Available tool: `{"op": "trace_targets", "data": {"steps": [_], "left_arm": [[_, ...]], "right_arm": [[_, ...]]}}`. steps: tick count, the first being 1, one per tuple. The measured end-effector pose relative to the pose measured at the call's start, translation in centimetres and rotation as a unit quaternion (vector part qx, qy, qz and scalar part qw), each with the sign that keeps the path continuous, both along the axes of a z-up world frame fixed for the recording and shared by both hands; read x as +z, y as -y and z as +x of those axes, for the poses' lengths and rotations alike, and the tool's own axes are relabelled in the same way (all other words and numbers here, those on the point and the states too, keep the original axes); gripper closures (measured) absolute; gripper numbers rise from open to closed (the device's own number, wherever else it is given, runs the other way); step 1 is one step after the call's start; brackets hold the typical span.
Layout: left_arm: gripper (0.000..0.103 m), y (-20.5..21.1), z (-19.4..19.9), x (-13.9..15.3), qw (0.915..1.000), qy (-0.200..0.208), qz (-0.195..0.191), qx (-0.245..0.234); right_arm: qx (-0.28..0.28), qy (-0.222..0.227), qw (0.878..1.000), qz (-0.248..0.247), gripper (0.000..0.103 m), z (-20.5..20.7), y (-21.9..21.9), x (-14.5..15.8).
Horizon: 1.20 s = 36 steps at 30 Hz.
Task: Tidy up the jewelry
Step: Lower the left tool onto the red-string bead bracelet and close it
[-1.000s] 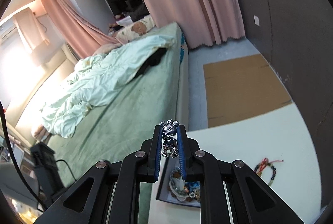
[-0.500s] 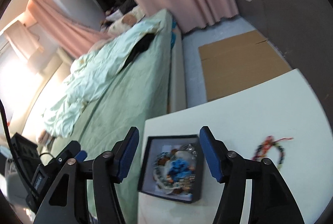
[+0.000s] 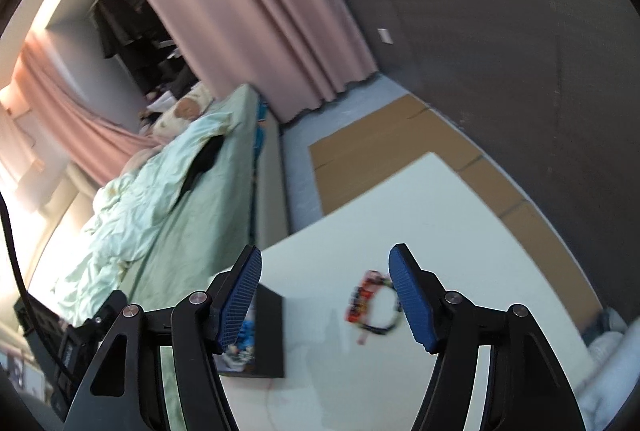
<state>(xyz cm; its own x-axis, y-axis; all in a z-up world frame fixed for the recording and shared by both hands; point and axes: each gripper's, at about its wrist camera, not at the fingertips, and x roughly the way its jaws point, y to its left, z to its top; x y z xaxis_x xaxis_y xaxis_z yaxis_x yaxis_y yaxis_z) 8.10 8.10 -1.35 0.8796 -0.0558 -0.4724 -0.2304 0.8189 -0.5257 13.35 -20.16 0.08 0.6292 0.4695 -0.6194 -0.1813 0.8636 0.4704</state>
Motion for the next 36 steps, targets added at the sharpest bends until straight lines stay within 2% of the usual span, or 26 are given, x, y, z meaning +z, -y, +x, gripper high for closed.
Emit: {"op": "trace_targets", "data": {"steps": [4,8,12,15,17,20,24,25,28,30,36], "left_arm": [[0.004,3.0,1.1,-0.2,0.9989,-0.016,0.025,-0.038],[0.004,5.2,2.3,-1.2,0.9958,-0.043,0.036,-0.072],[0.005,7.3,3.4,-1.9,0.989,-0.076,0.072,-0.105],[0.011,8.8,4.0,-2.5,0.9828,-0.089,0.094,-0.131],[0.022,10.0,5.0,-3.0,0.9763,-0.111,0.114,-0.147],[0.032,11.6,6.7,-3.8,0.966,-0.15,0.13,-0.166],[0.033,13.6,8.5,-4.1,0.9532,-0.18,0.155,-0.187],[0.033,14.4,9.0,-4.3,0.947,-0.19,0.171,-0.195],[0.042,15.8,10.3,-5.2,0.9336,-0.215,0.194,-0.211],[0.042,16.3,11.0,-5.8,0.9274,-0.232,0.198,-0.217],[0.042,17.9,12.6,-7.8,0.9079,-0.266,0.228,-0.23]], "right_arm": [[0.008,-0.038,0.999,0.007,0.036,0.2,1.5,-1.1],[-0.011,-0.067,0.998,0.017,0.036,0.7,3.2,-2.0],[-0.025,-0.094,0.995,0.018,0.036,1.4,4.3,-3.2],[-0.021,-0.12,0.992,0.033,0.036,2.4,4.9,-4.6],[-0.019,-0.141,0.989,0.045,0.036,2.6,5.3,-5.6],[-0.012,-0.183,0.981,0.067,0.036,3.4,5.5,-7.5],[-0.019,-0.203,0.974,0.101,0.036,4.2,6.3,-8.7],[-0.023,-0.206,0.973,0.104,0.036,4.4,6.5,-8.9],[-0.021,-0.215,0.97,0.113,0.038,5.0,6.7,-9.3],[-0.015,-0.214,0.969,0.123,0.043,5.3,6.9,-9.4],[-0.036,-0.214,0.966,0.138,0.043,6.0,8.6,-9.4]]}}
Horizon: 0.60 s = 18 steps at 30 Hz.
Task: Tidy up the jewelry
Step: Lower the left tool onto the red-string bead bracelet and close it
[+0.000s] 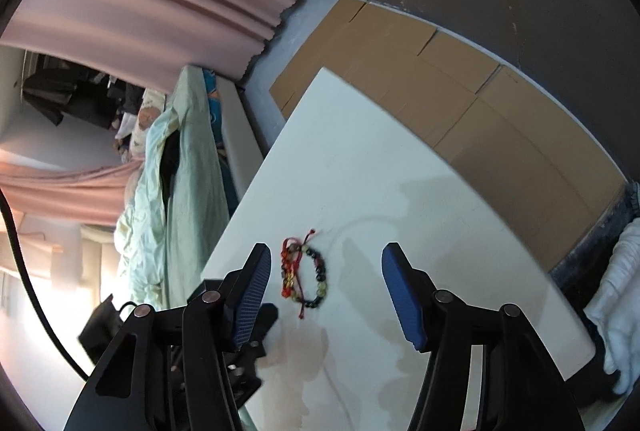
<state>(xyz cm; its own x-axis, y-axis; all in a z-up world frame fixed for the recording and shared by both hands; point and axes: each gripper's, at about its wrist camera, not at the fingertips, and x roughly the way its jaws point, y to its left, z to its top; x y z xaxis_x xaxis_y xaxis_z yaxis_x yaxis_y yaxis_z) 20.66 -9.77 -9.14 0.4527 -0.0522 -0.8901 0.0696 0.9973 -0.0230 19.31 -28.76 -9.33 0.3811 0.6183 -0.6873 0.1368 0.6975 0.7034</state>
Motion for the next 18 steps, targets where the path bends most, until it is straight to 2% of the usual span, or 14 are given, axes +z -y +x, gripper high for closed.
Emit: {"op": "trace_targets", "data": {"steps": [3,7,10,12,15,17,18], "left_arm": [[0.043,0.4,0.7,-1.3,0.9998,-0.013,0.018,0.0],[0.049,0.1,1.2,-2.2,0.9997,-0.024,0.01,0.007],[0.06,-0.4,1.6,-2.4,0.9998,-0.014,-0.001,0.012],[0.062,-0.3,1.9,-2.6,0.9998,-0.017,-0.004,0.009],[0.075,-0.1,1.9,-2.8,0.9997,-0.022,-0.007,0.002],[0.094,-0.1,1.8,-2.5,0.9998,-0.02,-0.005,0.0],[0.095,-0.2,1.7,-2.3,0.9997,-0.019,-0.013,-0.001]], "right_arm": [[-0.008,-0.005,1.0,0.011,0.043,0.2,0.4,-0.1],[-0.006,-0.005,1.0,0.015,0.043,0.4,0.3,-0.1],[-0.004,-0.011,1.0,0.02,0.043,0.6,0.1,-0.4],[-0.005,-0.016,1.0,0.023,0.043,0.6,0.0,-0.6],[0.001,-0.016,1.0,0.024,0.043,0.7,-0.4,-0.6],[0.006,-0.015,1.0,0.023,0.043,0.6,-0.8,-0.6],[0.009,-0.015,1.0,0.022,0.043,0.6,-0.8,-0.7]]}}
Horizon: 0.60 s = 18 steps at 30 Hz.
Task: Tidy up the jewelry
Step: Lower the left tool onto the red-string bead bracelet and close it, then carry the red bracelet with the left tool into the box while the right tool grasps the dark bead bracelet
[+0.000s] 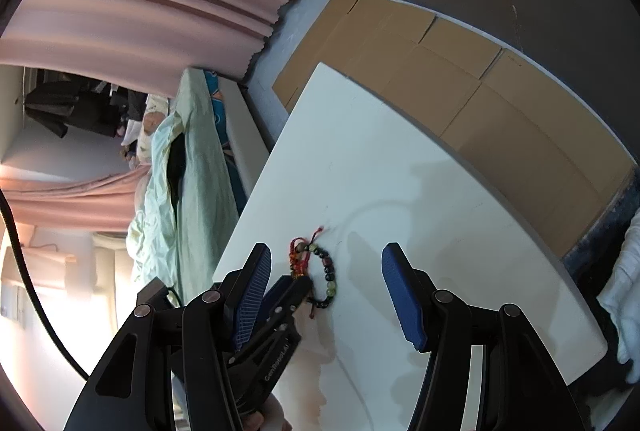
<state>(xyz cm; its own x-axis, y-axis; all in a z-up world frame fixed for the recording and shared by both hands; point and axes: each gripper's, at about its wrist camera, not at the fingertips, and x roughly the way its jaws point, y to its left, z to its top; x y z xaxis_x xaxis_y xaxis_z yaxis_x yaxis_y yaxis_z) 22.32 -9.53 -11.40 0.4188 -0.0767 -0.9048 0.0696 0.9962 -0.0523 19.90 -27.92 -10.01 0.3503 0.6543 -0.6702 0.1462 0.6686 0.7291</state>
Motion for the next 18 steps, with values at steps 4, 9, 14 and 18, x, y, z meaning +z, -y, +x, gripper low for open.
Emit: {"op": "trace_targets", "data": {"steps": [4,9,14,18], "left_arm": [[0.096,-0.5,-1.2,1.6,0.9996,0.021,-0.016,0.001],[0.097,-1.7,-2.5,3.4,0.9977,0.043,-0.05,0.016],[0.097,-3.2,-3.9,5.1,0.9936,0.068,-0.084,0.031],[0.097,-4.6,-5.3,5.9,0.9887,0.085,-0.117,0.041]], "right_arm": [[0.009,-0.002,1.0,-0.001,0.043,0.0,-0.6,-0.2],[0.031,0.004,0.999,-0.025,0.043,0.2,-1.8,-0.4],[0.065,0.023,0.996,-0.065,0.053,0.1,-3.4,0.0],[0.089,0.028,0.993,-0.077,0.053,-0.2,-4.8,0.0]]}}
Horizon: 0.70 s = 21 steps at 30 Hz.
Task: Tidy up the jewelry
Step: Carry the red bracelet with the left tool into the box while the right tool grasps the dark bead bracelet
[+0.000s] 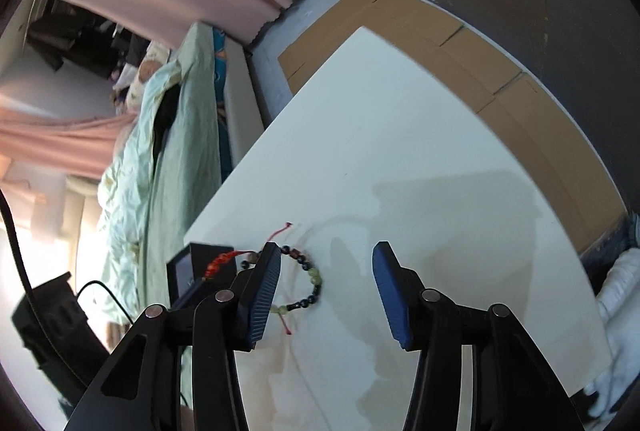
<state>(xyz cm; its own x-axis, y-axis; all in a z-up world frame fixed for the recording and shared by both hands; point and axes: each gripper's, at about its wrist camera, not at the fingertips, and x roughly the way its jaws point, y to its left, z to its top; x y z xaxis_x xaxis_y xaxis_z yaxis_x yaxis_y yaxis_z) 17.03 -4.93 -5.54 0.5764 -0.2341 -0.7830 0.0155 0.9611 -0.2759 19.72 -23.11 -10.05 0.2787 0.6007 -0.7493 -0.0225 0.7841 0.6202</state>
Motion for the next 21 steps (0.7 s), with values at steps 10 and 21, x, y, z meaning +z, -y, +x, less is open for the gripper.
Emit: {"op": "trace_targets", "data": {"steps": [10,21], "left_arm": [[0.097,-3.3,-3.6,-0.2,0.994,0.033,-0.103,0.017],[0.097,-6.5,-5.9,2.9,0.9921,0.073,-0.084,0.058]], "right_arm": [[0.049,0.004,0.998,-0.042,0.053,-0.9,-3.8,-0.8],[0.099,0.027,0.99,-0.095,0.064,-2.2,-7.4,-1.3]]}}
